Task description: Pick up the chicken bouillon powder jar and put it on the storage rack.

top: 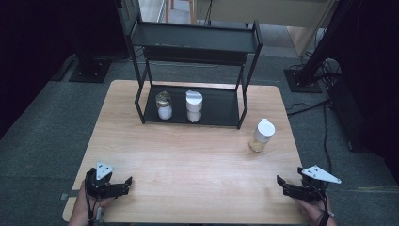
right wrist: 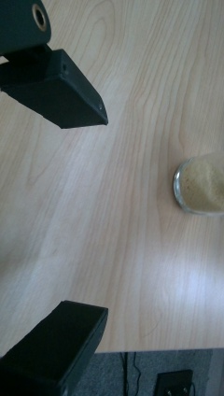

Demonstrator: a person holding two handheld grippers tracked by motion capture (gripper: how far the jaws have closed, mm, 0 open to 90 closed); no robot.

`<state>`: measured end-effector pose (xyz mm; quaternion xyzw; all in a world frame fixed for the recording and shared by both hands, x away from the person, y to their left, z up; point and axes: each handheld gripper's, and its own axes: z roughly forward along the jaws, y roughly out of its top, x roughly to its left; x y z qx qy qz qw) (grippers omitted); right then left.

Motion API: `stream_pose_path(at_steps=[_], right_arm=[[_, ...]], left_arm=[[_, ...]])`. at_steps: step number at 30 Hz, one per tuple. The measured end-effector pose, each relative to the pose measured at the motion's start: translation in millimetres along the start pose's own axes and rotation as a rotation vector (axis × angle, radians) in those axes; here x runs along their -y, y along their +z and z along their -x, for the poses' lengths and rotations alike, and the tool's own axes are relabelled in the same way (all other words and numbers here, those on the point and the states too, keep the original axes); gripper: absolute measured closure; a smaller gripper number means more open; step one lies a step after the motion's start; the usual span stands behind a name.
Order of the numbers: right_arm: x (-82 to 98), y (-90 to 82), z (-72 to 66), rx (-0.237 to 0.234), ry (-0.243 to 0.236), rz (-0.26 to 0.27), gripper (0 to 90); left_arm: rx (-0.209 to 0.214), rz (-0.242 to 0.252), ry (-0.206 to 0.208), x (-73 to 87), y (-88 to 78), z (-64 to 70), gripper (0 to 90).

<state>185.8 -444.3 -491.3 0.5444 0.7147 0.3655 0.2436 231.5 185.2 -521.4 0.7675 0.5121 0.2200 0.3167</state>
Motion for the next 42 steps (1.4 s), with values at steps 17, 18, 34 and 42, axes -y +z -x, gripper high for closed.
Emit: stream_pose_path(at_steps=[17, 18, 34, 42], right_arm=[[-51.5, 32.6, -17.6, -0.018, -0.050, 0.020, 7.3], [-54.9, 34.7, -17.6, -0.024, -0.046, 0.024, 7.3], [-88.7, 71.2, -19.0, -0.009, -0.019, -0.012, 7.3], [-99.1, 77.1, -23.8, -0.020, -0.034, -0.012, 8.0]], left_arm=[[0.002, 0.000, 0.001, 0.0, 0.0, 0.0, 0.0], [0.002, 0.000, 0.001, 0.0, 0.0, 0.0, 0.0], [0.006, 0.001, 0.003, 0.0, 0.0, 0.1, 0.0], [0.010, 0.001, 0.006, 0.0, 0.1, 0.2, 0.0]])
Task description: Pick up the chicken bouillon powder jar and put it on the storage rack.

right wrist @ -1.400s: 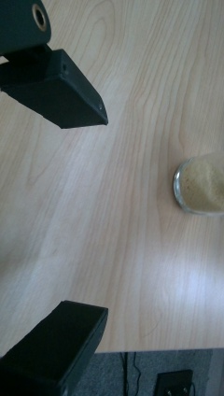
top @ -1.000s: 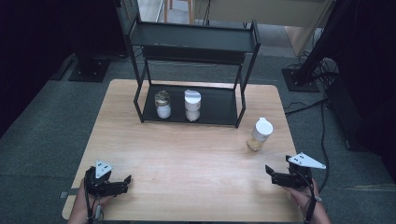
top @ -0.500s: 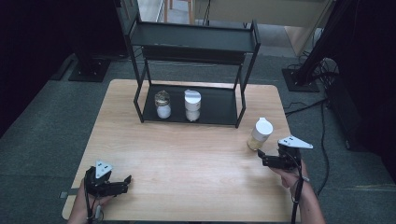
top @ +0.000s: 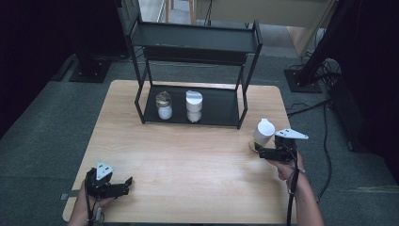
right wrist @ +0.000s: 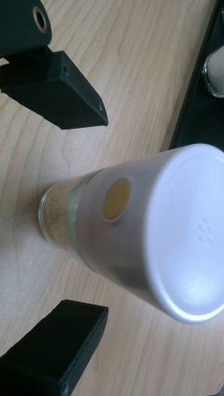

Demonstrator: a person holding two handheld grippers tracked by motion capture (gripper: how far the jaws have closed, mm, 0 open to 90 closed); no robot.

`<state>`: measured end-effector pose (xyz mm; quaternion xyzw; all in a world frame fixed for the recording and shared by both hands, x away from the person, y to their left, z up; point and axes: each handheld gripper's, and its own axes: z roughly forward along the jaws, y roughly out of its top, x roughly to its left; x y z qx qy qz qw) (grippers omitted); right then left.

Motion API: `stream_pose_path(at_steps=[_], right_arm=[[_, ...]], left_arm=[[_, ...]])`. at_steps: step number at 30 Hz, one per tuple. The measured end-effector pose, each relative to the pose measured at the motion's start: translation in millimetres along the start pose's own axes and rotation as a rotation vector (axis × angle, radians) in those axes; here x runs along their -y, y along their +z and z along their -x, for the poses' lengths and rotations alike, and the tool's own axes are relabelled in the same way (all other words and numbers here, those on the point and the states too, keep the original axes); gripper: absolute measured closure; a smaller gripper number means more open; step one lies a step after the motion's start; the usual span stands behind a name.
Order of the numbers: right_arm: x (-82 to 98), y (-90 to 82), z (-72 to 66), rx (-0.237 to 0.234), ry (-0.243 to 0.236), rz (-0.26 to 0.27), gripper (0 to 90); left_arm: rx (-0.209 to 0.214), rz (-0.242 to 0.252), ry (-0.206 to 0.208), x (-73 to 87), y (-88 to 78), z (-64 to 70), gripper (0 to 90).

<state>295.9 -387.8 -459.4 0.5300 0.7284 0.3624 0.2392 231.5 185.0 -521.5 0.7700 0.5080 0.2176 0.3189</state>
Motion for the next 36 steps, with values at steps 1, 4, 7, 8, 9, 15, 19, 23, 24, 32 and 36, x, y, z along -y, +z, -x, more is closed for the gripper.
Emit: stream_pose_path(at_steps=[1, 4, 7, 8, 9, 15, 19, 23, 24, 32, 36], right_arm=[[-1.3, 0.7, -0.4, 0.000, 0.000, 0.001, 8.1], [-5.0, 2.6, -2.2, 0.004, -0.002, 0.005, 13.2], [-8.6, 5.3, -2.9, 0.008, 0.003, 0.005, 13.4], [-9.6, 6.5, -3.0, 0.010, 0.003, 0.006, 13.8], [-10.6, 7.6, -3.2, 0.011, 0.007, 0.004, 14.0], [-14.7, 13.3, -2.8, 0.020, 0.015, -0.006, 15.7], [-17.0, 15.2, -1.8, 0.027, 0.024, -0.004, 17.5], [-18.5, 17.6, -2.3, 0.029, 0.021, -0.013, 17.8], [-18.7, 18.5, -2.4, 0.030, 0.017, -0.016, 18.1], [-19.2, 20.3, -3.1, 0.056, 0.018, -0.015, 29.9], [-20.7, 19.8, -4.6, 0.060, 0.008, -0.026, 30.2]], left_arm=[[0.000, 0.000, 0.000, 0.0, 0.0, 0.1, 0.0], [0.000, 0.000, 0.000, 0.0, 0.0, 0.1, 0.0], [0.000, 0.000, 0.000, 0.0, 0.0, 0.1, 0.0], [0.001, 0.000, 0.001, 0.0, 0.0, 0.2, 0.0], [0.001, 0.000, 0.001, 0.0, 0.0, 0.2, 0.0], [0.002, 0.000, 0.001, 0.0, 0.0, 0.1, 0.0], [0.003, 0.000, 0.001, 0.0, -0.1, 0.0, 0.0], [0.003, 0.001, 0.001, 0.0, 0.0, 0.2, 0.0], [0.004, 0.000, 0.002, 0.0, -0.1, 0.2, 0.0], [0.005, 0.000, 0.003, 0.0, -0.1, 0.2, 0.0], [0.006, 0.000, 0.003, -0.1, -0.1, 0.1, 0.0]])
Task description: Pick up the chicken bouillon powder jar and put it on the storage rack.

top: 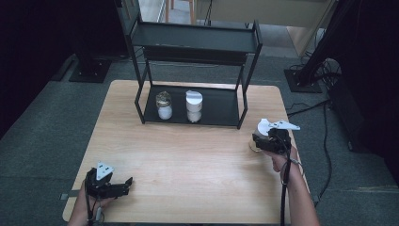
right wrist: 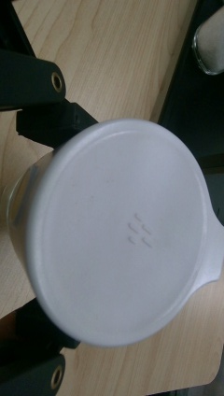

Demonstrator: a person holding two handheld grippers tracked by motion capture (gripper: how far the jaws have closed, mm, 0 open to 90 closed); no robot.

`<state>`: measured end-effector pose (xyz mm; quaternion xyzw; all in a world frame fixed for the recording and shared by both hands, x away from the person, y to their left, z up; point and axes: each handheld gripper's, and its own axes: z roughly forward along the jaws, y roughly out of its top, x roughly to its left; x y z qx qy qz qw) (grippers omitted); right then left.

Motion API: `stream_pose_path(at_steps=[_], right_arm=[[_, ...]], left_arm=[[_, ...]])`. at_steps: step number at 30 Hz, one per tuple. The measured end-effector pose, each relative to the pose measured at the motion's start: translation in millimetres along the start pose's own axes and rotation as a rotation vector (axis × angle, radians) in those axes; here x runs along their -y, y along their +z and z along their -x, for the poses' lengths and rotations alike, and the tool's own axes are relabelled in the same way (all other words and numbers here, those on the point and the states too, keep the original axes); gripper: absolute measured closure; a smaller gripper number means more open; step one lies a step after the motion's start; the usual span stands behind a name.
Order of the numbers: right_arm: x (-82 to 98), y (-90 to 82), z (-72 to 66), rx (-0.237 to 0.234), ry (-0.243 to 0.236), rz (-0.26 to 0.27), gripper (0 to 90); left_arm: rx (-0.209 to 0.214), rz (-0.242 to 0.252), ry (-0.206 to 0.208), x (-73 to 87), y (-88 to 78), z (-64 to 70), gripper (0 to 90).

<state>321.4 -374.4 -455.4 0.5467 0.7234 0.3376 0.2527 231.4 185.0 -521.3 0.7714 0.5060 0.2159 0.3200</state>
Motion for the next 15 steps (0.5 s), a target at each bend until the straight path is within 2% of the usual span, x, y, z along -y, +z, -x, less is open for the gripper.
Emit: stream_pose_path(at_steps=[7, 15], right_arm=[[-1.2, 0.3, -5.6, -0.017, -0.017, -0.002, 30.5], [-5.8, 0.2, -23.4, -0.063, -0.063, 0.010, 30.5]], left_arm=[[0.000, 0.000, 0.000, 0.0, 0.0, 0.0, 0.0], [0.000, -0.002, 0.002, 0.0, -0.1, -0.2, 0.0]])
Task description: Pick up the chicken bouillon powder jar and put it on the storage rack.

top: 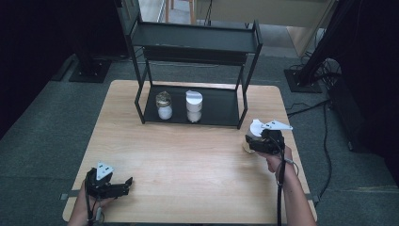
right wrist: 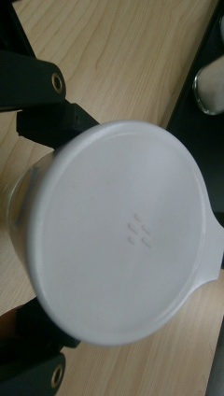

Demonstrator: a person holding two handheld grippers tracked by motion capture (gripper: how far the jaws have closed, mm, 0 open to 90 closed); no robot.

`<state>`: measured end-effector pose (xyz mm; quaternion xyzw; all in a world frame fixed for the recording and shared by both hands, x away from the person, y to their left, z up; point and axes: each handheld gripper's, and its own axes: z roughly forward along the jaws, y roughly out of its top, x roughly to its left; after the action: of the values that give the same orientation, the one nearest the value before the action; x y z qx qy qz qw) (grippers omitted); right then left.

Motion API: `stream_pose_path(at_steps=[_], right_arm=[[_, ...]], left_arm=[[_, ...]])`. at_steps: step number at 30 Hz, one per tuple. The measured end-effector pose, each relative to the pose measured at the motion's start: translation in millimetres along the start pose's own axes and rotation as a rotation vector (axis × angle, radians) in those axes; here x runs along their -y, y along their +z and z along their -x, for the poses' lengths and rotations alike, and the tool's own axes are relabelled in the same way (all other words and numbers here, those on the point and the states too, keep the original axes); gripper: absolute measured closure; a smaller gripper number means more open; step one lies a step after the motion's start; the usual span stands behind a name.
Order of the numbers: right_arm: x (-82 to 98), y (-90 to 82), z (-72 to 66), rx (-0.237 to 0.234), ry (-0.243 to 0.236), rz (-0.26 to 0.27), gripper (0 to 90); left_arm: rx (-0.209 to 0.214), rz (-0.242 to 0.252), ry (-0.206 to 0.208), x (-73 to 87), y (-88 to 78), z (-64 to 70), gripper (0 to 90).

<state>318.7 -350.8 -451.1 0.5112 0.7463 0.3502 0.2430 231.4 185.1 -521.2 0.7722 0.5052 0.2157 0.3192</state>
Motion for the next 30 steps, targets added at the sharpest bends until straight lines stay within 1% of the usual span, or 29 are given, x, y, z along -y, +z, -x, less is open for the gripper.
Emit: stream_pose_path(at_steps=[7, 17, 30], right_arm=[[-7.0, 1.7, -15.3, -0.031, -0.026, 0.009, 30.5], [-18.3, 7.8, -34.6, -0.057, -0.053, 0.013, 30.6], [-32.6, 18.9, -52.7, -0.076, -0.073, 0.013, 30.6]], left_arm=[[0.002, 0.000, 0.001, 0.0, 0.0, 0.0, 0.0], [0.004, 0.004, -0.001, 0.1, 0.1, 0.1, 0.0], [0.006, 0.003, 0.000, 0.1, 0.0, 0.2, 0.0]])
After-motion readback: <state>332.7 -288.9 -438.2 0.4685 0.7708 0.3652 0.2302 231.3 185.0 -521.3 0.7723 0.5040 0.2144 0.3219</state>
